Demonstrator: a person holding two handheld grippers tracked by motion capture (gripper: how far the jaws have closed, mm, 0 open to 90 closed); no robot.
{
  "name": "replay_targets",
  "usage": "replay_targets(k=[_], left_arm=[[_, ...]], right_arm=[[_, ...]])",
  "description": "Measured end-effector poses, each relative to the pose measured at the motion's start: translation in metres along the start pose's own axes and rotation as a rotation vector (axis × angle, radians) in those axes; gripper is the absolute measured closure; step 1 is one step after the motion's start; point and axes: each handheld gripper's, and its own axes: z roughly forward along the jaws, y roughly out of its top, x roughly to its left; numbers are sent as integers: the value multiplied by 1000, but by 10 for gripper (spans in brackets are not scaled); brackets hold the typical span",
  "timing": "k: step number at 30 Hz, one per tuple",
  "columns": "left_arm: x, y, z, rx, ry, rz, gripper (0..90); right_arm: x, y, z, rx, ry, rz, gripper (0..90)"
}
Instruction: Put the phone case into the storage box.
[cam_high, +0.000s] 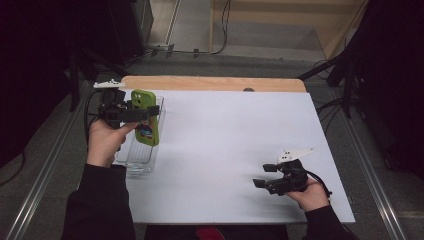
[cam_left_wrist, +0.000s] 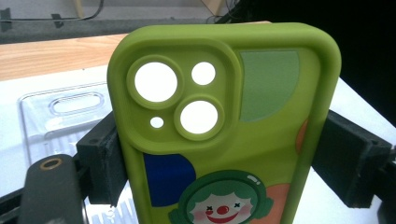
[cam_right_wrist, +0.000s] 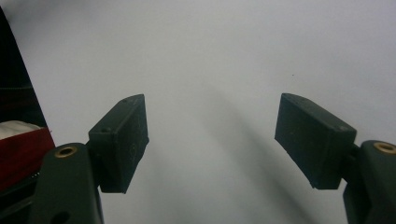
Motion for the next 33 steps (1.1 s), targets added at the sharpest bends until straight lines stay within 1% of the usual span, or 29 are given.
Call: replay_targets(k=[5, 6, 9, 12, 14, 16, 17, 19, 20, 22, 26, 29, 33], left_arm=[[5, -1, 2, -16, 29, -12, 163], [6, -1, 2, -19, 38, -9, 163], [10, -2, 2, -31, 53, -19, 163], [13, -2, 6, -33, 69, -25, 163], [16, -1, 8, -33, 70, -33, 163], [18, -1, 11, -32, 86, -37, 162], [20, -1, 13, -32, 97, -33, 162], [22, -1, 15, -31, 100, -43, 162], [23, -1, 17, -32, 100, -44, 162], [25, 1, 19, -34, 102, -50, 162], [28, 7, 24, -36, 132, -42, 162], [28, 12, 29, -44, 148, -31, 162], [32, 15, 39, -34, 151, -37, 162]], right_arm=[[0, 1, 0, 1, -3, 15, 209], [-1, 1, 0, 1, -3, 15, 205], [-2, 1, 0, -5, 2, 18, 190], [-2, 2, 1, 3, 2, 24, 147], [-2, 2, 3, 8, -5, 31, 91], [-3, 2, 3, 13, -4, 38, 85], [-3, 3, 3, 18, 2, 41, 62], [-2, 4, 2, 23, -17, 37, 21], [-3, 4, 2, 22, -23, 34, 21], [-3, 3, 2, 27, -18, 37, 20], [-2, 3, 5, 32, -14, 34, 21], [-1, 3, 5, 22, -19, 31, 21], [-1, 3, 4, 16, -23, 34, 22]])
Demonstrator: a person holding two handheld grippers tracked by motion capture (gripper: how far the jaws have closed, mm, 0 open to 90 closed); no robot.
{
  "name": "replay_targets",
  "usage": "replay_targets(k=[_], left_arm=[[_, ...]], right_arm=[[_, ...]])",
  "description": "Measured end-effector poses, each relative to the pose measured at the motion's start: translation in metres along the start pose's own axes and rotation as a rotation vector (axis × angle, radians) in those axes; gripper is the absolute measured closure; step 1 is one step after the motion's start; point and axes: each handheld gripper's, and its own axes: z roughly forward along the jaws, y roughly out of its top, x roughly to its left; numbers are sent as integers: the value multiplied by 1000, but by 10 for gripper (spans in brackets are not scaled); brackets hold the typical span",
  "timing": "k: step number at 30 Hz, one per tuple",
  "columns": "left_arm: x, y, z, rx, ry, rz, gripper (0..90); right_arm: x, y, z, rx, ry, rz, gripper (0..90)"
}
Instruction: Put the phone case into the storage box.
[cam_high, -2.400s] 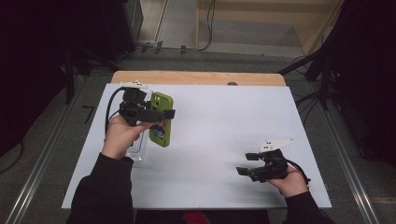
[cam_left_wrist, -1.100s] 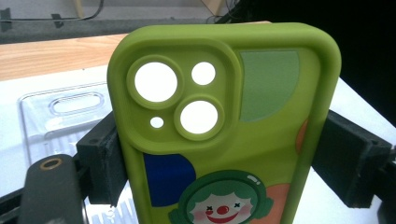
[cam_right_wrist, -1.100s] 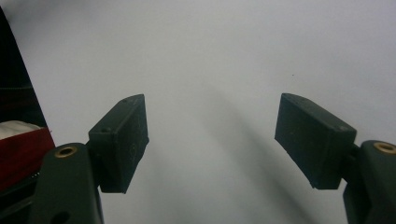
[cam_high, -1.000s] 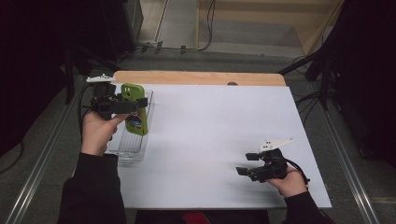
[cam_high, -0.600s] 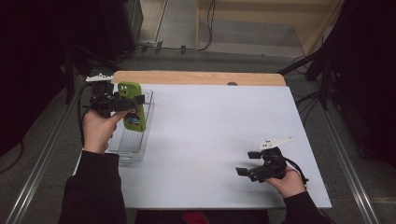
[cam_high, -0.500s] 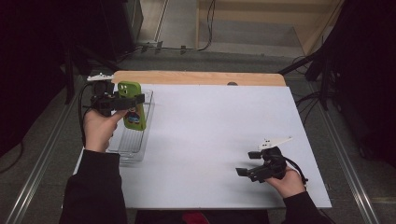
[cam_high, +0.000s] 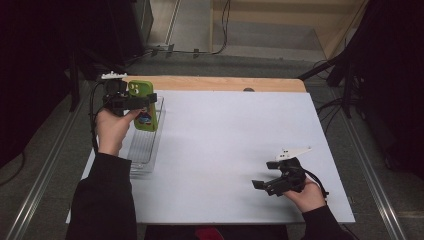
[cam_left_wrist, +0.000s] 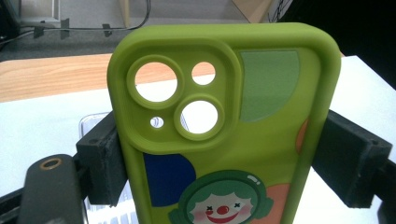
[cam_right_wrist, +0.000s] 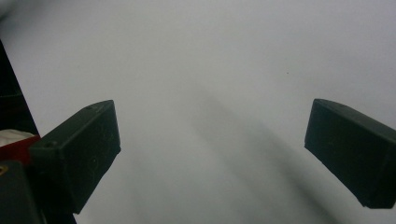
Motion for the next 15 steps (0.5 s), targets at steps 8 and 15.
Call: replay_targets(k=[8, 15], left_arm=[[7, 4, 14, -4, 51, 17, 161], [15, 9, 27, -3, 84, 2, 161]], right_arm=[[0, 0, 0, -10, -1, 9, 22], [1, 0, 2, -7, 2, 0, 22]])
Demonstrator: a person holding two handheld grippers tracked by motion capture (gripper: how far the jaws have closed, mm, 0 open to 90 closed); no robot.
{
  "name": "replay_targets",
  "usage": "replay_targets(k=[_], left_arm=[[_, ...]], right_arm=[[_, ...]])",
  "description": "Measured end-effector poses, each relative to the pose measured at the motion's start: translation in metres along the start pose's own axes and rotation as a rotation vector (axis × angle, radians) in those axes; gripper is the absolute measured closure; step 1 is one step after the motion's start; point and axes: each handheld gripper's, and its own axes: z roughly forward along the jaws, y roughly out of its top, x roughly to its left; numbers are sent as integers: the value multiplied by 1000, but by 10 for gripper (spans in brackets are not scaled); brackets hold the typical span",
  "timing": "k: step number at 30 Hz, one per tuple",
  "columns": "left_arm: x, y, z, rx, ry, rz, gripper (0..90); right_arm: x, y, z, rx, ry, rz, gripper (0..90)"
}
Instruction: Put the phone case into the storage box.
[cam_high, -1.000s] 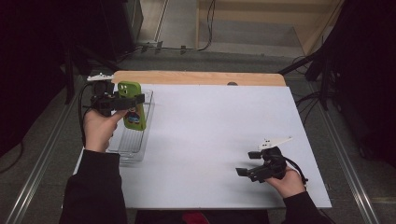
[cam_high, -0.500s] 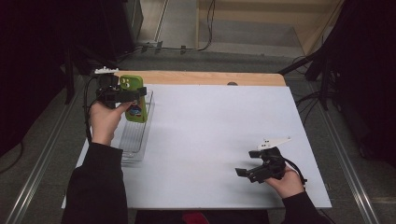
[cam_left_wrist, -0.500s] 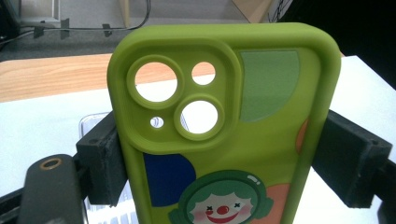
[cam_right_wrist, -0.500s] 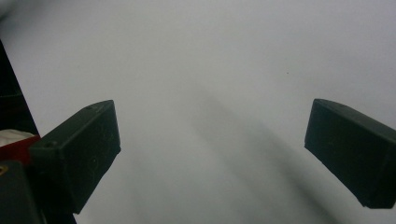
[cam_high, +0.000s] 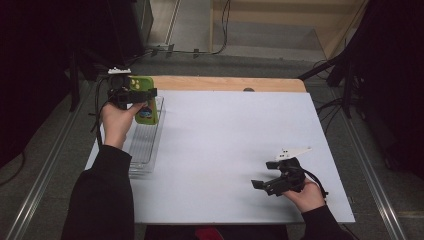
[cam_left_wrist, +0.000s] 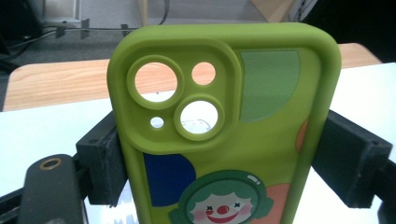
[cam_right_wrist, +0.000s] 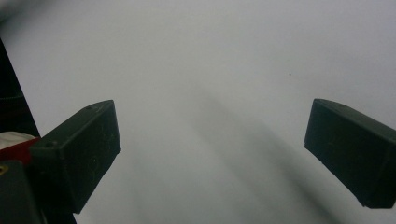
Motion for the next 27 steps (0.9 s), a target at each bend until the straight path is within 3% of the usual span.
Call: replay_targets(k=[4, 19, 27], left_arm=[[1, 2, 7, 1, 1, -3, 160], [13, 9, 31, -22, 78, 6, 159], [17, 6, 46, -22, 86, -9, 158]], right_arm=[[1, -1, 0, 0, 0, 1, 22], [1, 0, -1, -13, 11, 3, 22], [1, 0, 0, -11, 18, 0, 23]])
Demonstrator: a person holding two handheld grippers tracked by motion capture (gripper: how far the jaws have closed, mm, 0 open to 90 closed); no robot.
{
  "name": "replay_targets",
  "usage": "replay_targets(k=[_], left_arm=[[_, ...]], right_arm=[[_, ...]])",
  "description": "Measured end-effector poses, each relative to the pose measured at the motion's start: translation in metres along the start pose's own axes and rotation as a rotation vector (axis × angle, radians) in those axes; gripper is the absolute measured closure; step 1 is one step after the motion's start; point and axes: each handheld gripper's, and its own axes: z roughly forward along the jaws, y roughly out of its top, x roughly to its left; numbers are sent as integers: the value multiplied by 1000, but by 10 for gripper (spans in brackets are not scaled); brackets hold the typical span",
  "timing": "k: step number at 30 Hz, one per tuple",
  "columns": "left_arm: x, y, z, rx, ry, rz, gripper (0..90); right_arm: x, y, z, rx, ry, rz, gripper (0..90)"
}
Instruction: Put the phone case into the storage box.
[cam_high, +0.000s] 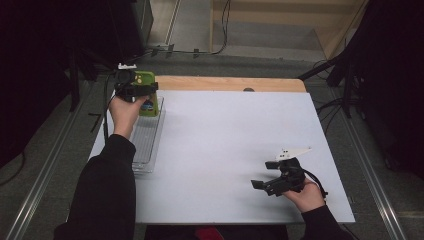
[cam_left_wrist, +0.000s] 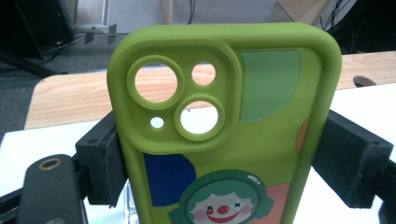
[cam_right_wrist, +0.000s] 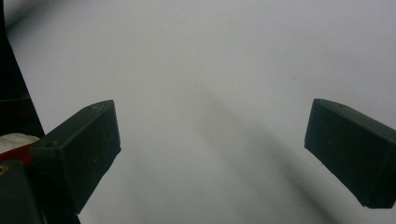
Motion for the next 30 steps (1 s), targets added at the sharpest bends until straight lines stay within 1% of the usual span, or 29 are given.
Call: replay_targets(k=[2, 5, 7, 9, 13, 17, 20, 21, 23, 26, 28, 30], left_arm=[[0, -1, 4, -5, 9, 3, 158], [2, -2, 9, -10, 6, 1, 157], [2, -3, 12, -14, 15, -1, 156], [3, -4, 15, -7, 30, 5, 155], [5, -7, 22, 21, 45, 15, 153], [6, -10, 27, 29, 33, 8, 152], [6, -11, 29, 34, 40, 15, 151], [6, -11, 29, 30, 42, 18, 151], [6, -11, 29, 16, 29, 16, 151], [7, -11, 30, 9, 30, 17, 151], [6, -12, 31, 9, 34, 29, 151], [6, -12, 31, 14, 29, 42, 150]], right_arm=[[0, 0, 0, 1, 2, 0, 23], [0, 0, 0, 1, 2, 1, 23], [0, 0, 0, 1, 3, 0, 23], [1, 0, 0, -1, 2, 1, 22], [0, 0, 0, 0, 3, 0, 22], [0, 0, 0, 0, 0, 2, 23], [0, -1, 0, 0, -1, 0, 22], [0, -1, 0, 0, -2, 1, 23], [0, -1, -1, -3, -3, 6, 22], [-1, -1, -1, -2, -5, 9, 23], [-1, 0, 0, 0, -5, 5, 22], [0, 0, 1, 1, -2, 3, 22]])
